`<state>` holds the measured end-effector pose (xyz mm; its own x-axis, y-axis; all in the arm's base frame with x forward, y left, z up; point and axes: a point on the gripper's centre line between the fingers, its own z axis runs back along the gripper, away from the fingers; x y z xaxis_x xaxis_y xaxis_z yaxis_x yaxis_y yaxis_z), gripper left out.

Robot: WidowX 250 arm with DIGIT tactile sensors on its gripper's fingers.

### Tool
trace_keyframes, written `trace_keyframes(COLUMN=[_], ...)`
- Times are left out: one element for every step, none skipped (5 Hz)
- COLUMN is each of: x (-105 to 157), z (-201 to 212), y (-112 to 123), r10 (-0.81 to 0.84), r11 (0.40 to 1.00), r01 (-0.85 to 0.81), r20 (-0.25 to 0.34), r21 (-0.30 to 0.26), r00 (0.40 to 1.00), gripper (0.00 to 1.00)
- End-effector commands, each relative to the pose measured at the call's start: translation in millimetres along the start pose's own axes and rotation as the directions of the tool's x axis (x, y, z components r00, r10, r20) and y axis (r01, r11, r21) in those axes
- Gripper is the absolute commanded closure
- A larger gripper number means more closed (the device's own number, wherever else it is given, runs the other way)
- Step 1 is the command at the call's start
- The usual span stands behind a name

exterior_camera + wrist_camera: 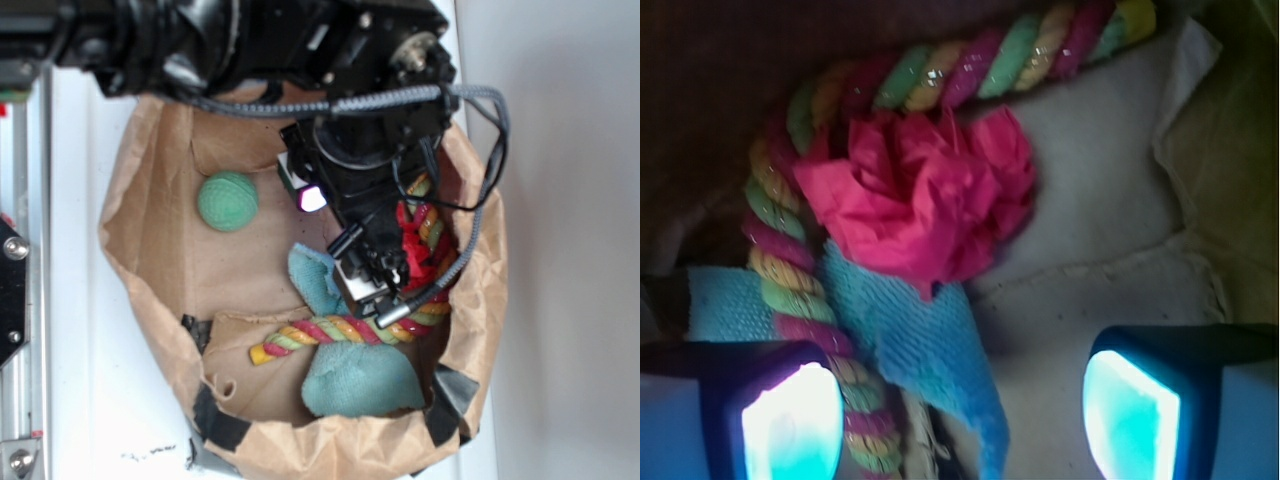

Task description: Grab the red paper.

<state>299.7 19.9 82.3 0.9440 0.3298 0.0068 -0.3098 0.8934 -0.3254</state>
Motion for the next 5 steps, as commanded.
trace_keyframes(x=[19,19,19,26,26], z=[4,0,0,0,-3], y=[-17,-21,-27,-29,-28], r10=[-0.043,-0.039,-0.051,-0.073,-0.075], r11=[0.999,0.999,0.998,0.997,0.997], r01=[0.045,0.041,0.055,0.076,0.077], r20=[0.077,0.072,0.099,0.132,0.125], r21=[-0.024,-0.024,-0.03,-0.018,-0.012], r00=[0.996,0.997,0.994,0.989,0.989], gripper=[0.0,0.0,0.0,0.0,0.0])
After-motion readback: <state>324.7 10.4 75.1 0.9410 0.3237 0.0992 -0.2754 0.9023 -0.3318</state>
